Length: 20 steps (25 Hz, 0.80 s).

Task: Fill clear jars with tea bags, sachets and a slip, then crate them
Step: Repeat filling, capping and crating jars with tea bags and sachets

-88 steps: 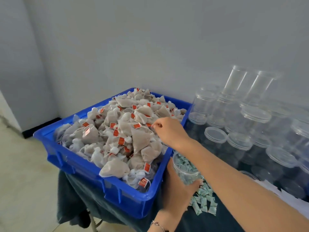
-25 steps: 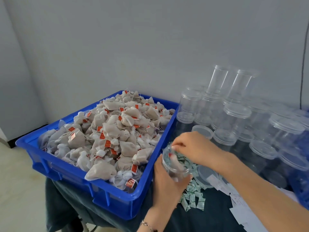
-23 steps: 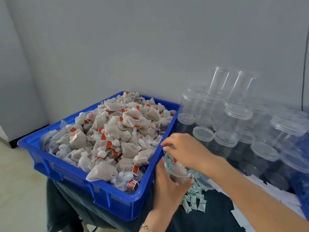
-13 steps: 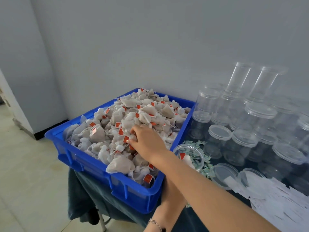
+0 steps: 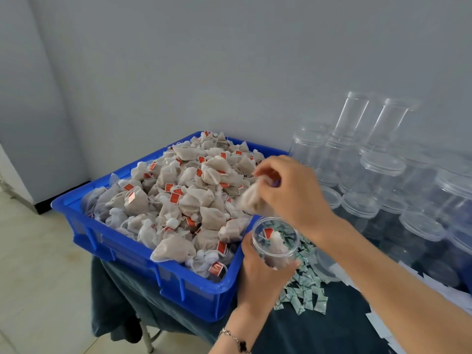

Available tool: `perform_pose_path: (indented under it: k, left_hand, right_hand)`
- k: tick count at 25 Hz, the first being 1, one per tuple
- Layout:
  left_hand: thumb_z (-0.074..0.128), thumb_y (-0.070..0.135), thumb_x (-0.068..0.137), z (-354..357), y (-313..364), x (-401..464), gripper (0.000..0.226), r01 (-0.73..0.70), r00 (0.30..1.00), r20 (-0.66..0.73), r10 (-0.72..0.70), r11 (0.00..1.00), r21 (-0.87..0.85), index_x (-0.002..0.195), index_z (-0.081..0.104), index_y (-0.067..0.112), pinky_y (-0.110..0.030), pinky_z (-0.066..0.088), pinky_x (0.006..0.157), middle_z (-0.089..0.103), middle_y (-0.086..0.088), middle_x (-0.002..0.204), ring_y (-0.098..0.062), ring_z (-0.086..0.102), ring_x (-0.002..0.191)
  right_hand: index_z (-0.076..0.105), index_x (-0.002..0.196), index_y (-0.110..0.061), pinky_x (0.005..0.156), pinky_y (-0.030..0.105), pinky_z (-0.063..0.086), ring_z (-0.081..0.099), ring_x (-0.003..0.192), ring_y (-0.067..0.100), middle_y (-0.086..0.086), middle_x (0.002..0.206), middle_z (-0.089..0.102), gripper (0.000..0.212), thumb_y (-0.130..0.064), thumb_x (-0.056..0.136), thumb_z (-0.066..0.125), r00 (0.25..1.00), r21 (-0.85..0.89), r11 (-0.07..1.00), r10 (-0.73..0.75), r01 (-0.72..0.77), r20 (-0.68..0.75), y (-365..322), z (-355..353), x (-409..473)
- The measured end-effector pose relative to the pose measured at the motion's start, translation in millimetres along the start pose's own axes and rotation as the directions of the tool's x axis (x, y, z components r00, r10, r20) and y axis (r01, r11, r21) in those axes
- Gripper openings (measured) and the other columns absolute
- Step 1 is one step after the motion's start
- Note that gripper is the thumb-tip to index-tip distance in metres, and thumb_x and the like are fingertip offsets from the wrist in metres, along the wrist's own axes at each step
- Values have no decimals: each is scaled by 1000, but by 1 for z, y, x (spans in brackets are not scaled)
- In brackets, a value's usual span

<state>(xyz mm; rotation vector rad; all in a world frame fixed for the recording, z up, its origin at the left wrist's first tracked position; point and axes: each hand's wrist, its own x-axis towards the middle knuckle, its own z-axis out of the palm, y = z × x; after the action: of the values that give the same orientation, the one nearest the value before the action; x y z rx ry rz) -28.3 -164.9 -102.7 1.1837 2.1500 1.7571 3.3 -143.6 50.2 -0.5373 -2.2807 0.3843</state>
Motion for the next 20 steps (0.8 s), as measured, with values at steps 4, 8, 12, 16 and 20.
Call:
perform_pose_path:
  k: [4,8,12,16,20]
  left_hand:
    - [85,43,52,-11,-31,-27,80,76,997,-7,-78,988,-132,118,41,36,0,44,69,56,24,98,20,52,96]
    - [81,51,48,-15,-19,-26,93,123,991,67,-113,979,-164,128,35,34,-2,42,83,47,30,111,16,49,103]
    - [83,54,50,-24,-17,-28,93,175,977,154,-150,971,-161,122,24,53,2,38,84,50,29,117,12,48,111]
    - [74,59,56,-31,-11,-27,81,118,984,147,-103,988,-97,111,16,66,-6,35,97,46,38,113,17,43,111]
    - [62,69,50,-29,-14,-27,78,111,984,143,-108,994,-19,114,17,60,-13,34,101,42,34,111,14,43,108]
  right_hand:
    - [66,94,-22,70,17,42,55,78,4,-11,89,58,13,-16,87,57,910,-252,965,172,-78,378,21,-18,-26]
    - [66,104,-21,73,16,43,57,85,4,-8,99,63,16,-23,92,56,903,-218,972,169,-87,395,24,6,-22]
    - [65,111,-19,83,27,50,61,91,10,-2,108,67,25,-15,97,46,890,-152,988,77,-9,450,13,57,10]
    - [62,113,-17,78,31,50,60,94,20,5,108,64,22,-14,95,50,789,-308,949,144,60,597,23,93,24]
    - [61,101,-17,83,33,46,50,107,20,3,110,60,11,-18,92,53,838,-295,953,107,66,534,29,97,14]
